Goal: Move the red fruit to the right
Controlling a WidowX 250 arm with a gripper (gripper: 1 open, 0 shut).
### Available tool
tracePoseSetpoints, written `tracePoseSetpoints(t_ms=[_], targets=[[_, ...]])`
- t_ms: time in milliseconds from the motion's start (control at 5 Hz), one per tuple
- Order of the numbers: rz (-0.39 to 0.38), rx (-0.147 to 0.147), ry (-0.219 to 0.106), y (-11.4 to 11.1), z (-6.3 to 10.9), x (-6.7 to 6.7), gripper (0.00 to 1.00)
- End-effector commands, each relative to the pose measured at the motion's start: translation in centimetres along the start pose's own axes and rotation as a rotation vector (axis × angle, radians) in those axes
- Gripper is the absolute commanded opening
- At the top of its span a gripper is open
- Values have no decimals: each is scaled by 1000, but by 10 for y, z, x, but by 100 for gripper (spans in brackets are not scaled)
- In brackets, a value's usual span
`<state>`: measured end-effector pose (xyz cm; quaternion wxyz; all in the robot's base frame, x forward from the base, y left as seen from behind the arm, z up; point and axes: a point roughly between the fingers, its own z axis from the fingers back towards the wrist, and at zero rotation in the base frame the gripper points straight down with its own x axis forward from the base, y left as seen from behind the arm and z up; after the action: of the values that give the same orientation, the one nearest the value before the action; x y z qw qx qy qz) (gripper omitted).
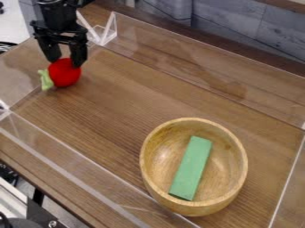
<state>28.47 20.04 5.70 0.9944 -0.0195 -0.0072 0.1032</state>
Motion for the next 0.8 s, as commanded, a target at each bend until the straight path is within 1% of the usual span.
tracePoseSetpoints(t_ms=[0,200,600], targets=[[17,18,-44,9,14,8,100],[22,11,-43,10,13,9,100],[32,6,-42,12,11,11,100]])
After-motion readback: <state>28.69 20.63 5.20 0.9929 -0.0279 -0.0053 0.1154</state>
